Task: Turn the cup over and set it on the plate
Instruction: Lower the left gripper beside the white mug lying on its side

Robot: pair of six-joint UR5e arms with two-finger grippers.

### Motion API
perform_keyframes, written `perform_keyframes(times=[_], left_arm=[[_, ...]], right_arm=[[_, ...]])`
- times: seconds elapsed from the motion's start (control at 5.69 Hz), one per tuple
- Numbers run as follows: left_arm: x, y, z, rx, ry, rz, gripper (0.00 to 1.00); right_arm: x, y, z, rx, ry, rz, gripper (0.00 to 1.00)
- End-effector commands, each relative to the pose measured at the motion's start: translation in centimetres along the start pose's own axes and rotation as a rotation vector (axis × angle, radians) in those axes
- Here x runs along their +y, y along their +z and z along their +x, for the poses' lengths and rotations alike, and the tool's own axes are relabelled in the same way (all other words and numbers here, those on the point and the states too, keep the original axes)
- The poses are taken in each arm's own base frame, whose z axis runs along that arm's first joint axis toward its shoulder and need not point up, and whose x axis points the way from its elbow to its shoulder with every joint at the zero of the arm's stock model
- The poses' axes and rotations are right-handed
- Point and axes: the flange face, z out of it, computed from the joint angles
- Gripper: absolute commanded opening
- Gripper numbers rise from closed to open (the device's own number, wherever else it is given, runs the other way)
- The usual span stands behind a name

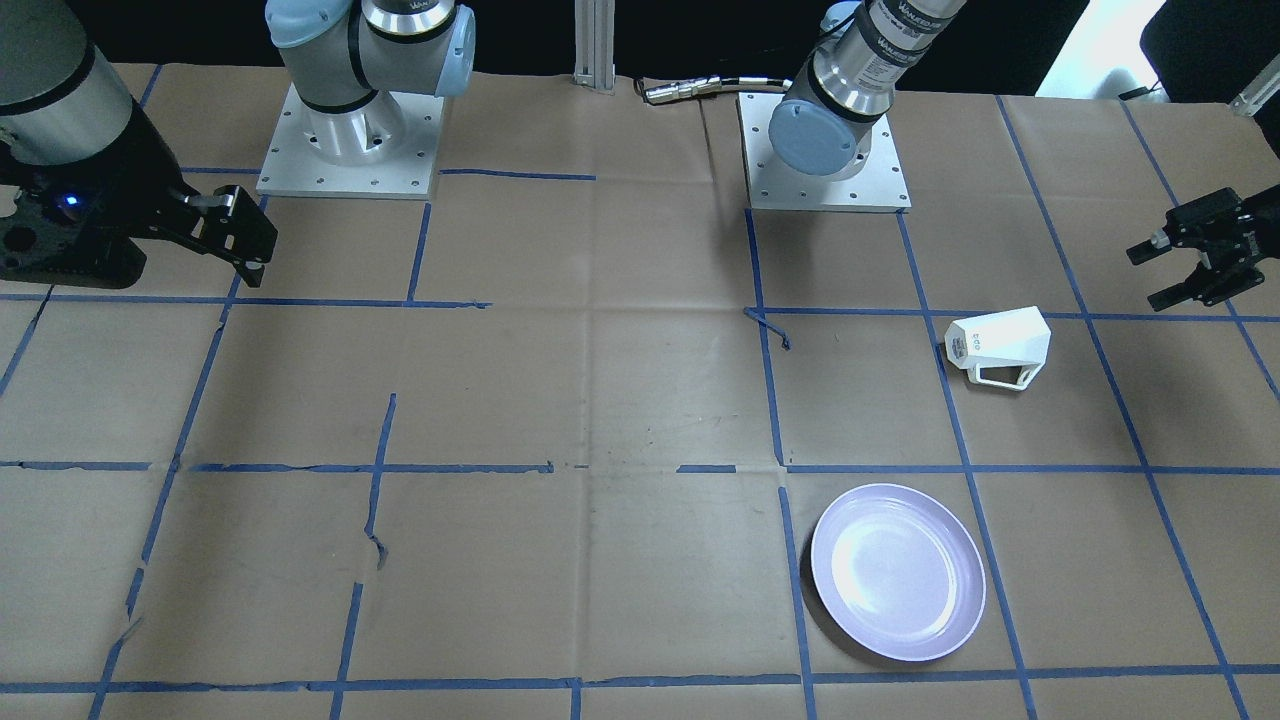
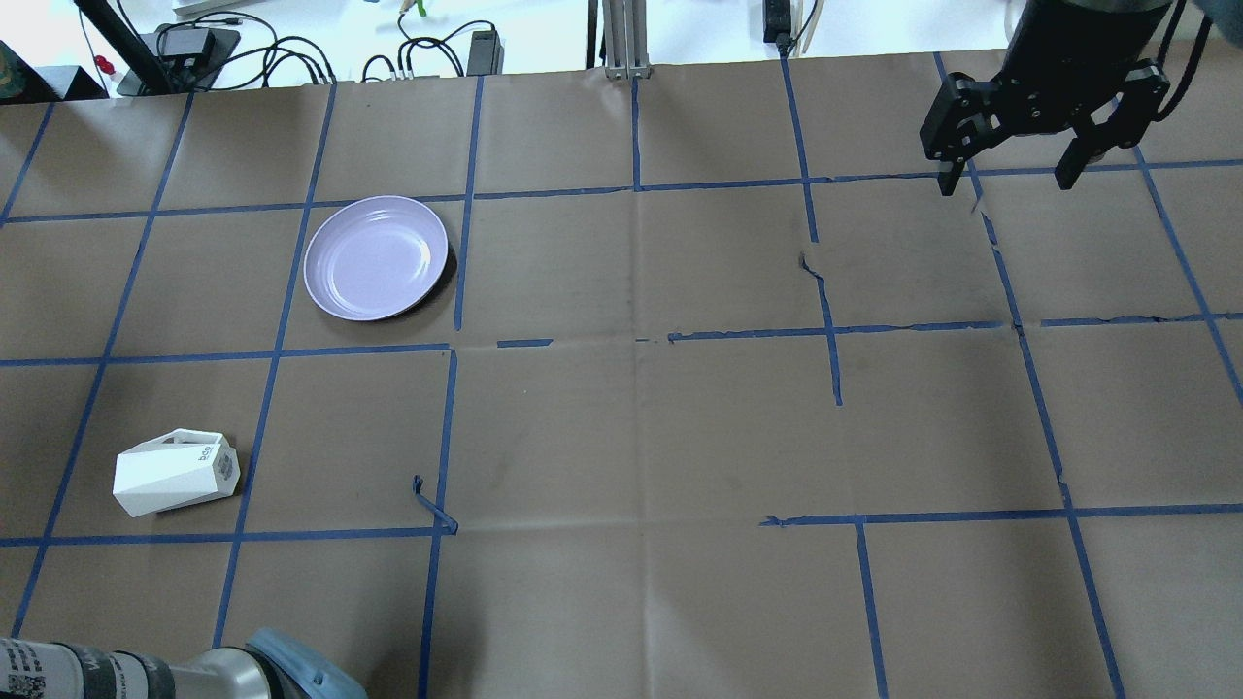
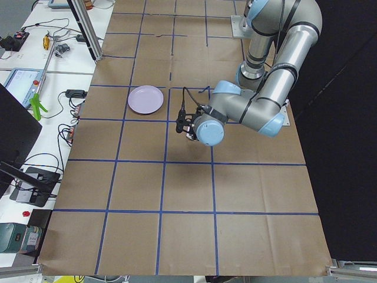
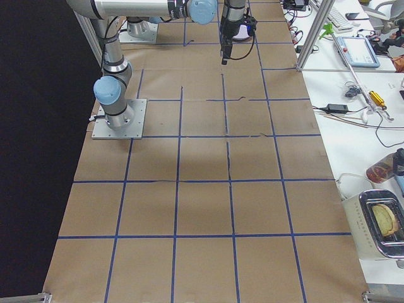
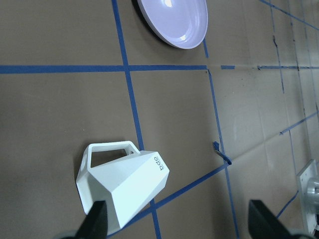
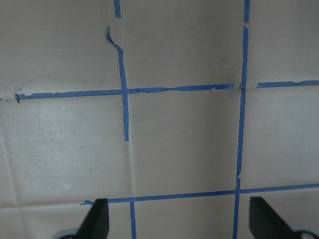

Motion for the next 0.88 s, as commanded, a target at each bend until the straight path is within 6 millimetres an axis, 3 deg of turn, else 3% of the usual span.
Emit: perform_keyframes(times=[0.0, 0.35, 0.53, 0.7], left_arm=[[1.1, 4.1, -5.9, 0.157, 0.026, 0.011, 0.97], [2.1, 7.7, -10.2, 0.253, 0.02, 0.01, 0.97], [2.3, 9.1, -11.2, 0.298, -0.006, 0.04, 0.97], [2.6, 9.6, -10.9, 0.343, -0.034, 0.04, 0.97]], right_arm=[[0.0, 0.0, 0.0, 0.0, 0.0, 0.001, 1.0], [0.0, 0.0, 0.0, 0.0, 0.0, 0.001, 1.0], [0.0, 0.0, 0.0, 0.0, 0.0, 0.001, 1.0], [0.0, 0.0, 0.0, 0.0, 0.0, 0.001, 1.0]])
